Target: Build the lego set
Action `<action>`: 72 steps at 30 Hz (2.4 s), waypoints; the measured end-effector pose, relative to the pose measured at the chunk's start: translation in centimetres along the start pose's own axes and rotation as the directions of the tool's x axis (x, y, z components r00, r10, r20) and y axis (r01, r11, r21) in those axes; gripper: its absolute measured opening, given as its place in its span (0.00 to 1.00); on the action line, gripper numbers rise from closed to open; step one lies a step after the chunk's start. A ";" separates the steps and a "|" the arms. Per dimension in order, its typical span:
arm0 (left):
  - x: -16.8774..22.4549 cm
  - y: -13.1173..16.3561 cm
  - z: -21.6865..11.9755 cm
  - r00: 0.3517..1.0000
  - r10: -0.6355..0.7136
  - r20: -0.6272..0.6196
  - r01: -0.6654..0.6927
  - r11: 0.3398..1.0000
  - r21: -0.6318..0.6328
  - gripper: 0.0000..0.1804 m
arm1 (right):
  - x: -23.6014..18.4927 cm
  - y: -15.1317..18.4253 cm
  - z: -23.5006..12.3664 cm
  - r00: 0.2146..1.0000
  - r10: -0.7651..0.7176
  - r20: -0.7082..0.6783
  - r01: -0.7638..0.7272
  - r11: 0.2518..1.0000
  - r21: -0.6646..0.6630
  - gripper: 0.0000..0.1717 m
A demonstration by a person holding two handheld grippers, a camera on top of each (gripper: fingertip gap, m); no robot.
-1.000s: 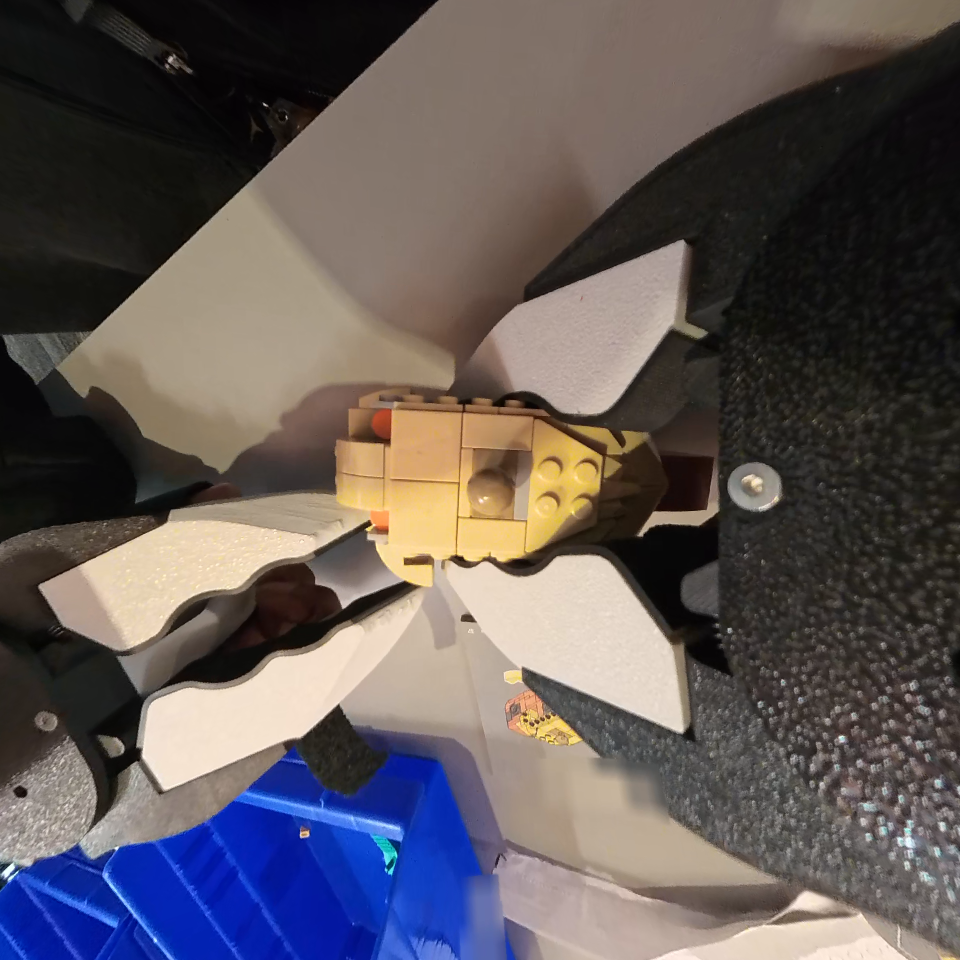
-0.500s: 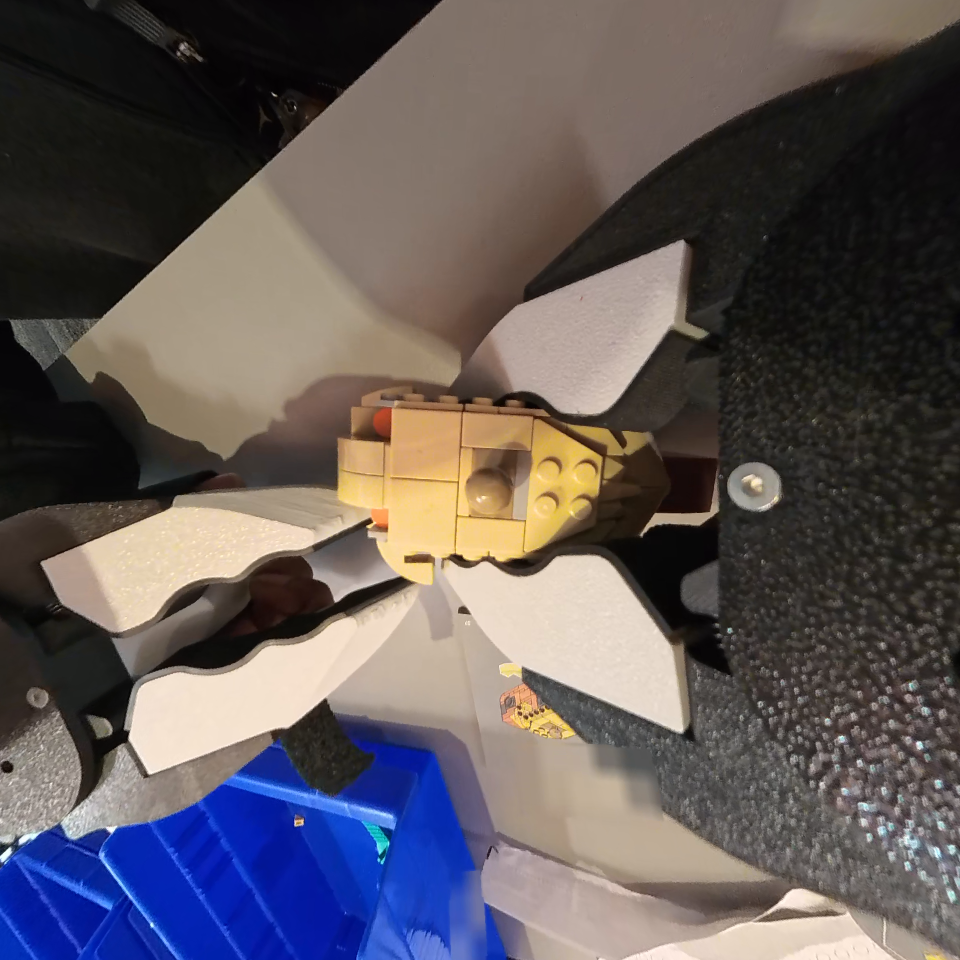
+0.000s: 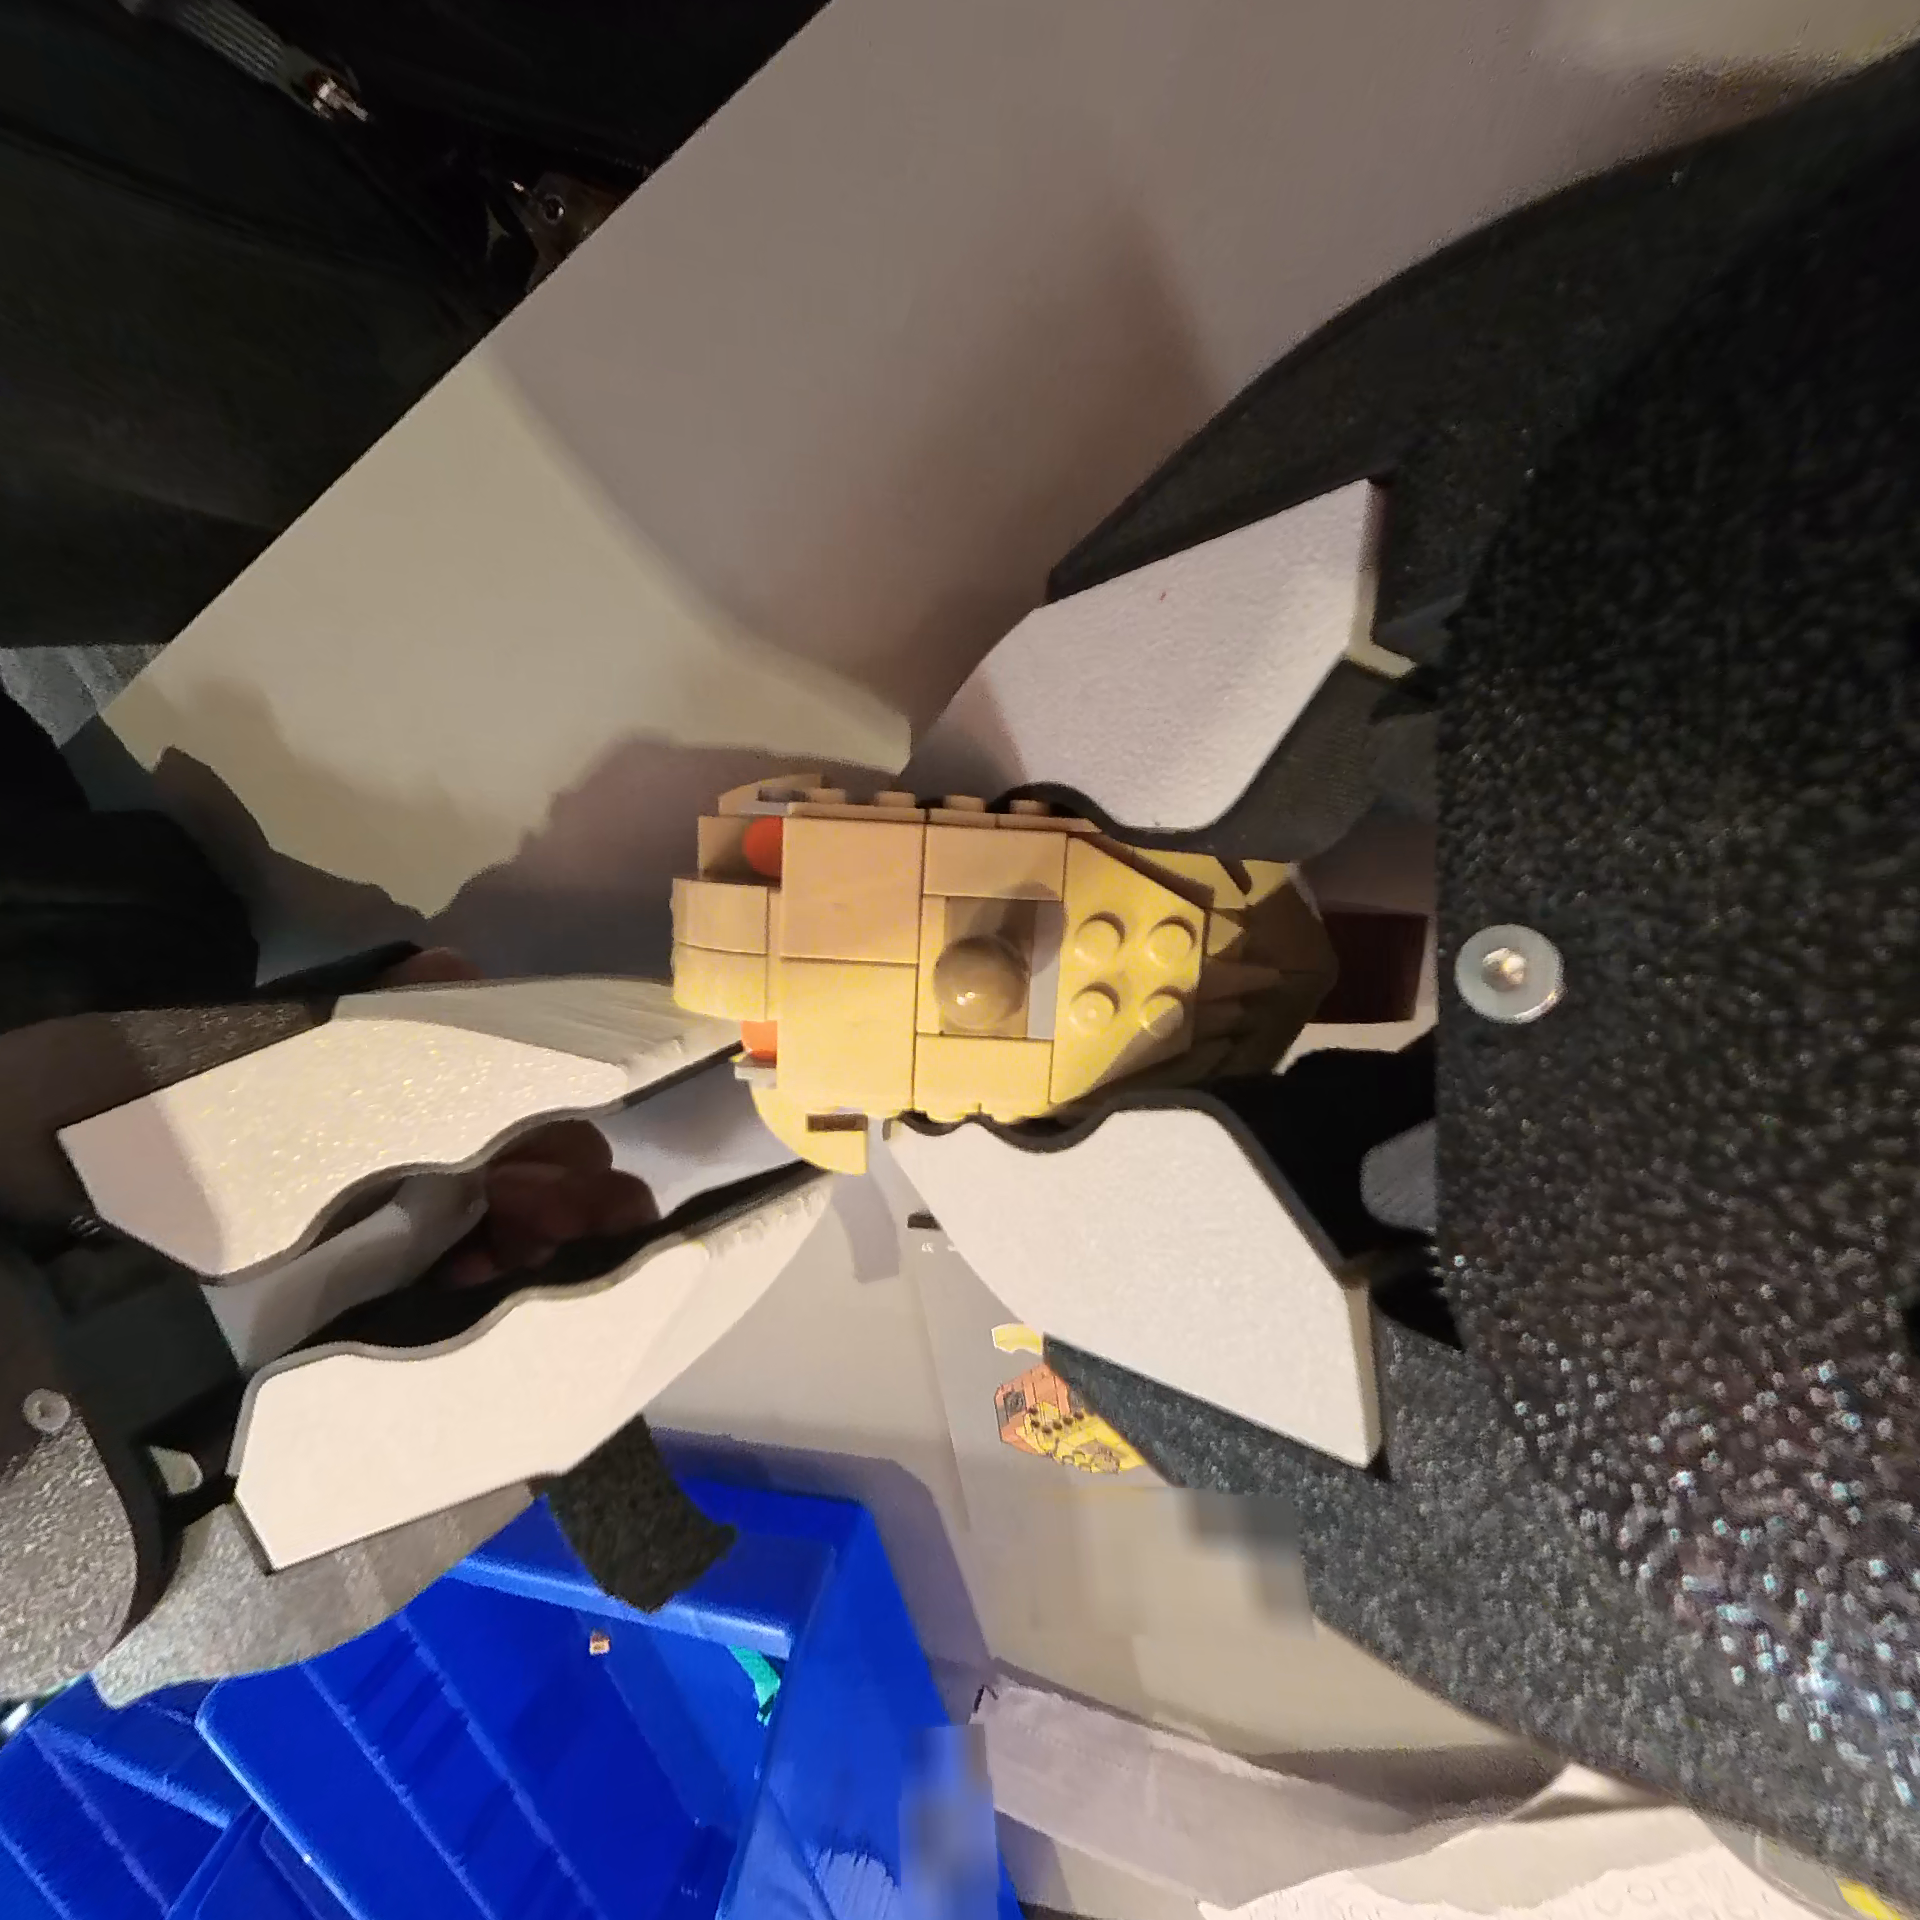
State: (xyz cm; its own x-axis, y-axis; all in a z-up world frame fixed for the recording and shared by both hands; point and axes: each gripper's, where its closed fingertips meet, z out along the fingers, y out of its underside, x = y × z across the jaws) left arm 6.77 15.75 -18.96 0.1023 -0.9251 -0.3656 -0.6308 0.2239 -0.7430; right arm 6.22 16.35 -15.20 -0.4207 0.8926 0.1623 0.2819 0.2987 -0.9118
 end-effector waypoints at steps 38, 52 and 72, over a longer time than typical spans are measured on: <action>4.8 -1.3 0.2 0.952 0.225 -0.207 -0.202 0.971 0.127 0.27 | -4.6 -0.2 0.0 0.860 0.148 0.488 -0.203 0.977 0.062 0.09; 4.9 -1.2 0.0 0.955 0.165 -0.245 -0.143 0.984 0.104 0.27 | -4.6 -0.3 0.0 0.842 0.184 0.507 -0.239 0.970 0.044 0.08; 5.0 -1.0 -0.1 0.953 0.173 -0.249 -0.155 0.984 0.092 0.27 | -4.7 -0.2 0.2 0.808 0.245 0.536 -0.289 0.957 -0.001 0.09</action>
State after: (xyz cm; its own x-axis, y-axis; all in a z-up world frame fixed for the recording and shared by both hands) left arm 7.82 10.85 -19.95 -0.2031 -0.9191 -0.3377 -0.5658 0.3917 -0.7256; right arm 7.94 11.97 -15.85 -0.7328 0.6135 -0.2943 0.3928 0.0283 -0.9192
